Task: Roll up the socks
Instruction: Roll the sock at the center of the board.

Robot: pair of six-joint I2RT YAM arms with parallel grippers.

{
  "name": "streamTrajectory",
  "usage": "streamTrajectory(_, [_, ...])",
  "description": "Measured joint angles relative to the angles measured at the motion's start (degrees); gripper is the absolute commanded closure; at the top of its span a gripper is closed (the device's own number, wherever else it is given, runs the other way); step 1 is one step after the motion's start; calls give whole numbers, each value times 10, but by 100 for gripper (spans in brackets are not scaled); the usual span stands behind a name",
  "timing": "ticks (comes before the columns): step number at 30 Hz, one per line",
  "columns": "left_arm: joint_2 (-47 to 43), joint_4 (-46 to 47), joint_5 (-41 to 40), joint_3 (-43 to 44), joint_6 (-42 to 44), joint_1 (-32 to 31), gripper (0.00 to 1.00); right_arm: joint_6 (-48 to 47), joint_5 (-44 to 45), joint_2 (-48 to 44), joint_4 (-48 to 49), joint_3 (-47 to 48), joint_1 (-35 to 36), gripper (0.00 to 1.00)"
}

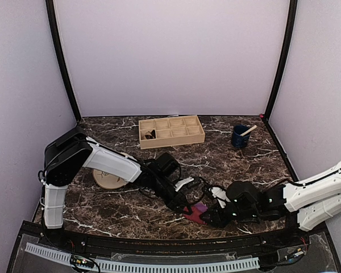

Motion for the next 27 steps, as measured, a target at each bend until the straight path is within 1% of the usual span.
streamTrajectory(3, [1,-9,1,5,0,0,100,-4,48,2,-33,21,35,52])
streamTrajectory(7, [5,-17,6,13,0,0,100,-16,119,19,-75,61,87,44])
streamTrajectory(13, [18,-31,18,30,5,0,100,-42,211,92,-134,133,147,42])
streamTrajectory(19, [26,-45,28,42,12,0,100,-57,268,163,-188,179,173,42])
streamTrajectory(27, [31,-56,39,47,21,0,100,-75,304,214,-234,209,174,43])
